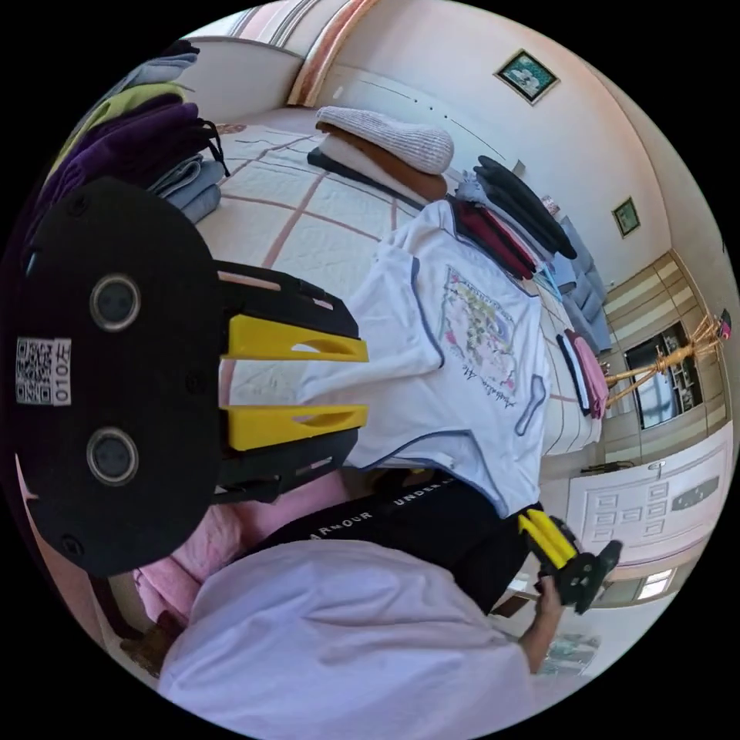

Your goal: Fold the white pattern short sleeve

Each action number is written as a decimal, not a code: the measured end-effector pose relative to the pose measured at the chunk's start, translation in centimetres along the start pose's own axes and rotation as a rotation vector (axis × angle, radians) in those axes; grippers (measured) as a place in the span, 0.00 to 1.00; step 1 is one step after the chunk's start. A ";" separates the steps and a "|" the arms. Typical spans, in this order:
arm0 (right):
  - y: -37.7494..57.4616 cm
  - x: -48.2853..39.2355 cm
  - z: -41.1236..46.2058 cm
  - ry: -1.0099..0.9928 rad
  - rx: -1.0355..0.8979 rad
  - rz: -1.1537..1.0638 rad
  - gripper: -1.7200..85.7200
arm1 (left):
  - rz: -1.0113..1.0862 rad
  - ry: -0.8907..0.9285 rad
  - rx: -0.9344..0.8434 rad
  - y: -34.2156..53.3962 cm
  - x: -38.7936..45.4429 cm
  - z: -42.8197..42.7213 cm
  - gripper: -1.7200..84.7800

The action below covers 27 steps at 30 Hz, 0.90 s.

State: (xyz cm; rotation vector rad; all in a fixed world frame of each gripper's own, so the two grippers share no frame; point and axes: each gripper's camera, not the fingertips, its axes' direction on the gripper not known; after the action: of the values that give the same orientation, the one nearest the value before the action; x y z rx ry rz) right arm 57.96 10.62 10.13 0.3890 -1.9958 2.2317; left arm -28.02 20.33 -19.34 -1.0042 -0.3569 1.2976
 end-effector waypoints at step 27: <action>-1.0 3.8 2.5 -0.052 0.094 -0.351 0.09 | 0.419 -0.167 -0.105 -2.9 8.3 0.7 0.08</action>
State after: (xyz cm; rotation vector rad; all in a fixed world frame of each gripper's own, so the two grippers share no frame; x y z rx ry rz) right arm 54.85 7.97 12.37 0.7511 -1.6891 2.1138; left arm -24.34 28.31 -19.13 -1.0993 -0.3559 1.7628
